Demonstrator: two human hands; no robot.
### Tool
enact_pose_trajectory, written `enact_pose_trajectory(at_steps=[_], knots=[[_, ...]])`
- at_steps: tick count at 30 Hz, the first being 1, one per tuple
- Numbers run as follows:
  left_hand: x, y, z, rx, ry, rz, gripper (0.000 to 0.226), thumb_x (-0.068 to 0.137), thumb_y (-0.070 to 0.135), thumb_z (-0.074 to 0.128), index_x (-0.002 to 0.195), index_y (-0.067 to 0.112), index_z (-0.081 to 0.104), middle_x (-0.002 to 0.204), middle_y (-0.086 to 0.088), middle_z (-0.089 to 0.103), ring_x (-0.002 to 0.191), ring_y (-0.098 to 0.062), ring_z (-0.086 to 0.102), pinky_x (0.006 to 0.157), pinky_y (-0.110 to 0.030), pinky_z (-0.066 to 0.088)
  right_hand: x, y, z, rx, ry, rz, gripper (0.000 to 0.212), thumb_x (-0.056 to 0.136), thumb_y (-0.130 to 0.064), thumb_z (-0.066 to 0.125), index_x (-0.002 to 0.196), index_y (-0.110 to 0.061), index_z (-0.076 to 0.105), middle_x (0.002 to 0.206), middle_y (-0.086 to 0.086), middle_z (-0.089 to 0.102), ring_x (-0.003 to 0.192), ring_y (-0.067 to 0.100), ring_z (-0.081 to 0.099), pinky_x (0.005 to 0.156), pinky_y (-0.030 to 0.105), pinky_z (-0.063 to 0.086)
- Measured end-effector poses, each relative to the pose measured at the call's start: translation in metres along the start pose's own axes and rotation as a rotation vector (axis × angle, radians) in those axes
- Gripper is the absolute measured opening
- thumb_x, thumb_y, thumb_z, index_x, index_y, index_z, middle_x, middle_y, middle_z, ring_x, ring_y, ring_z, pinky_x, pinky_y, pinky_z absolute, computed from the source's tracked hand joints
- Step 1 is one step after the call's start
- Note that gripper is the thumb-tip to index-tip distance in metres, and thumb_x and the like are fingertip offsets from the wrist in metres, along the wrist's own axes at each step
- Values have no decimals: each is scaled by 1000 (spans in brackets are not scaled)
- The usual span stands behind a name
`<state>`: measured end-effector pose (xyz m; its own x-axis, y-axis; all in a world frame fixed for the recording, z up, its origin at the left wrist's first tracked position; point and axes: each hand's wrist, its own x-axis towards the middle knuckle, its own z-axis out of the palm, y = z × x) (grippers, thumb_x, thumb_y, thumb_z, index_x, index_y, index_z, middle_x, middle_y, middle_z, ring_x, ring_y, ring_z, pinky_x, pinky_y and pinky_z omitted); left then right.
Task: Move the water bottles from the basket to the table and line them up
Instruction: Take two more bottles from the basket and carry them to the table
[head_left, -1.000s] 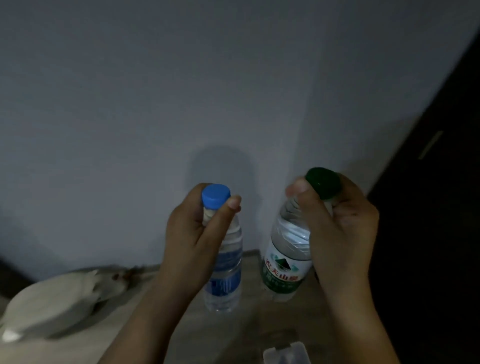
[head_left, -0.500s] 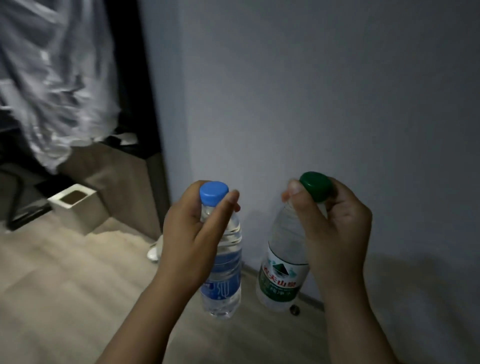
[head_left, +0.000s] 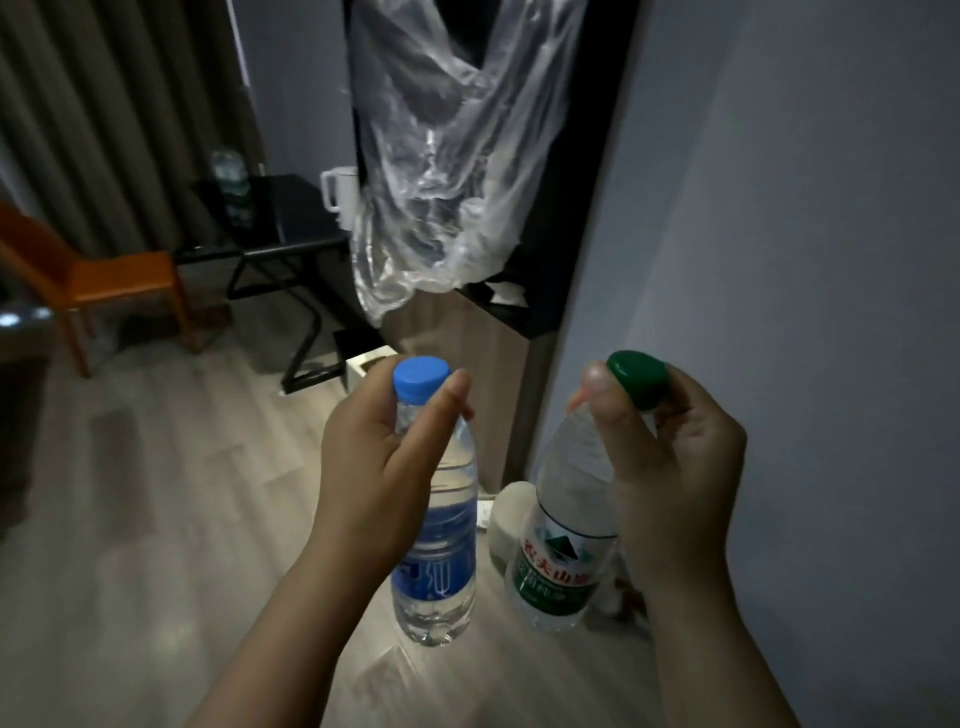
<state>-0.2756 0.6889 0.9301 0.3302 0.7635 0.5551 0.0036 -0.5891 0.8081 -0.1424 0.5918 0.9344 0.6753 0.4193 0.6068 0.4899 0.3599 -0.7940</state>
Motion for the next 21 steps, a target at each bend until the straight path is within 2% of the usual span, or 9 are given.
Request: enact_pose_trajectory(at_steps=[5, 10, 14, 21], knots=[[29, -34, -24, 70, 98, -43, 32, 87, 50, 45, 80, 23, 61, 82, 9, 63, 72, -5, 60, 64, -8, 43, 22, 24, 55, 65, -123, 12, 29, 80, -38, 65, 77, -9, 68, 72, -3, 69, 69, 5, 63, 66, 10, 46], [58, -59, -31, 158, 188, -42, 32, 88, 49, 45, 83, 22, 61, 81, 11, 63, 73, -6, 61, 63, -12, 46, 54, 54, 100, 198, -225, 39, 28, 79, -38, 66, 75, -11, 68, 69, -2, 67, 66, 11, 63, 64, 19, 50], [85, -69, -32, 232, 280, -51, 36, 86, 52, 44, 83, 20, 60, 80, 10, 62, 71, -8, 60, 62, -12, 45, 88, 75, 130, 286, -305, 10, 30, 80, -38, 67, 77, -9, 68, 70, -1, 68, 67, 14, 64, 65, 21, 50], [125, -88, -32, 352, 423, -60, 33, 85, 52, 43, 83, 23, 59, 73, 11, 61, 71, -7, 60, 64, -10, 45, 133, 112, 175, 387, -449, 4, 25, 82, -35, 68, 77, -10, 68, 70, -5, 68, 68, 3, 63, 65, 10, 46]])
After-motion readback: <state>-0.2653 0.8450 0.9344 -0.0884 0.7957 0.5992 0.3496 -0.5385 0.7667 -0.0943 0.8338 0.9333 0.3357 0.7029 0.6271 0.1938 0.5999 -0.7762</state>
